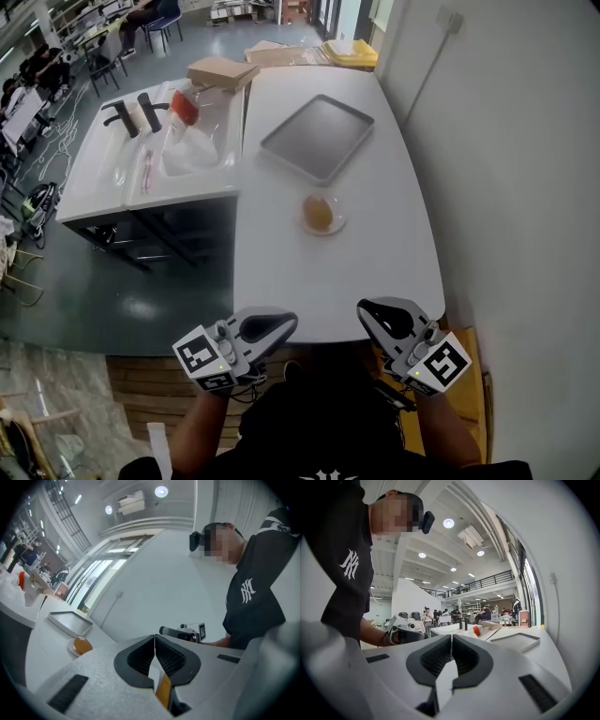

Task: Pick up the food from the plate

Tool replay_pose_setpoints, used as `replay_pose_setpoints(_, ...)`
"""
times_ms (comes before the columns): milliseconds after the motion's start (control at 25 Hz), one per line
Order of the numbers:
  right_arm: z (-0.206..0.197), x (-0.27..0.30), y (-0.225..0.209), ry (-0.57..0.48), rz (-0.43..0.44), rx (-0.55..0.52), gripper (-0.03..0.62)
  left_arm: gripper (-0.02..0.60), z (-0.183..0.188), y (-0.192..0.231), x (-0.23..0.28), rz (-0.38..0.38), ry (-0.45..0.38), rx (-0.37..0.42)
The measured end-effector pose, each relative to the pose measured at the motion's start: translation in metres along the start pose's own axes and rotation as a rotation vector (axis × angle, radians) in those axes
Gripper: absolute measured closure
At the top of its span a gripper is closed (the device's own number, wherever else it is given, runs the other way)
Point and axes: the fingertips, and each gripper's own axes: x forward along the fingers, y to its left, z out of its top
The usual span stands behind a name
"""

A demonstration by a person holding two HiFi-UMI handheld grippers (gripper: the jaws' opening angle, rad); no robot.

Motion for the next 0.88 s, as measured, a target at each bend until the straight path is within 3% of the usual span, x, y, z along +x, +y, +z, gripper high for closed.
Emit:
replay_pose_setpoints(360,-0.011,0.051,-0.033,-0.001,0.067,-0.011,0.589,0.572,-0.001,0.053,0.011,0.036,0.027,0.004)
replay_pose_setpoints(560,-0.021,0.076,-0.054,0.022,0.064,0.010,0.589,0.572,-0.003,0.082,0.015,0.054,0.033,0.001)
replay_pose_setpoints(760,-0.029,0.103,-0.076,0.051,0.060,-0.001,0.585,0.572,-0.008,0.113,0.020,0.078,0.094,0.003)
replay_pose_setpoints(840,-0.032,0.111,-0.084,0.066,0.061,-0.006,0.562,0.572,-0.009,0.123,0.023,0.085,0.118,0.008)
replay_pose_setpoints(880,-0.033,0.114,-0.089,0.070,0.061,-0.002,0.518,0.572,-0.010,0.127,0.025,0.087,0.129,0.016)
